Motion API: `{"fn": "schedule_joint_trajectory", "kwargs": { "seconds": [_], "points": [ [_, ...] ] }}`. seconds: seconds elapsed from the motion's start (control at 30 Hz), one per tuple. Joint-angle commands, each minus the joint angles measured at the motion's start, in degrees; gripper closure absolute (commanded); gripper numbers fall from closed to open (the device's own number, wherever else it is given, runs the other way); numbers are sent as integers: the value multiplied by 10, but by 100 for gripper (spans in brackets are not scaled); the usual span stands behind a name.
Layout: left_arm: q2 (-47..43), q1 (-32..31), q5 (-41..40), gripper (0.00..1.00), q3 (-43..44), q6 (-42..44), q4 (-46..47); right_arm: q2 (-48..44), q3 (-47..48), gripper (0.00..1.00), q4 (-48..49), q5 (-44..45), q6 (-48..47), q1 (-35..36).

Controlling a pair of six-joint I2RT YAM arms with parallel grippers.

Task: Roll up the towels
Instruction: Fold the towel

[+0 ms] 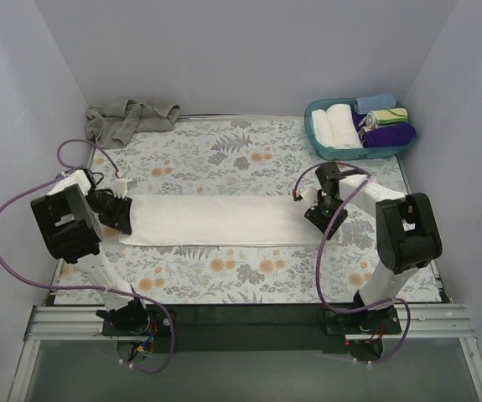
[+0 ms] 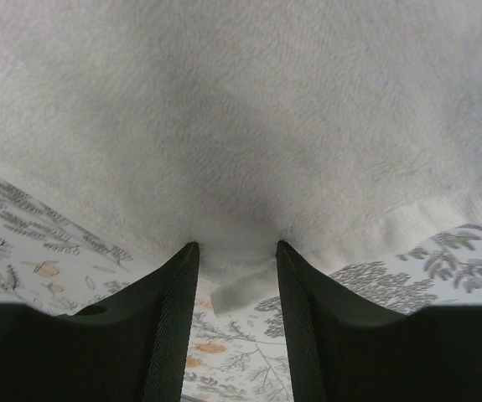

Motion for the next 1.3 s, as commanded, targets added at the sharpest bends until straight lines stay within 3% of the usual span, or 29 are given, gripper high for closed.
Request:
{"fn": "schedule_joint_trajectory", "kwargs": {
  "seconds": [0.0,0.2,0.37,0.57,0.77,0.87,0.97,1.0,1.03,1.27],
  "points": [
    [-12,-2,38,67,40,-1,36,7,44,56,56,9,-1,-39],
    [-112,-2,110,55,11,32,-2,-37,99,54,11,-101,93,-121],
    [-167,-1,108,53,-17,4,27,-18,86,55,17,-140,173,-137],
    [-165,-2,100,53,6,-4,15,24,59,55,72,-123,238,-136],
    [-175,-2,104,51,20,-14,5,47,46,58,105,-47,260,-127],
    [-173,-2,111,51,29,-22,3,54,31,63,103,-59,262,-118],
    [-169,-2,105,51,32,-22,10,55,15,81,104,-68,268,-112],
    [-168,-2,104,51,34,-22,11,55,12,93,100,-68,268,-113],
    [-167,-2,103,51,37,-21,10,55,11,99,98,-61,267,-114],
    [-168,-2,104,49,55,-19,-3,-5,34,99,62,-6,199,-189]
  ]
}}
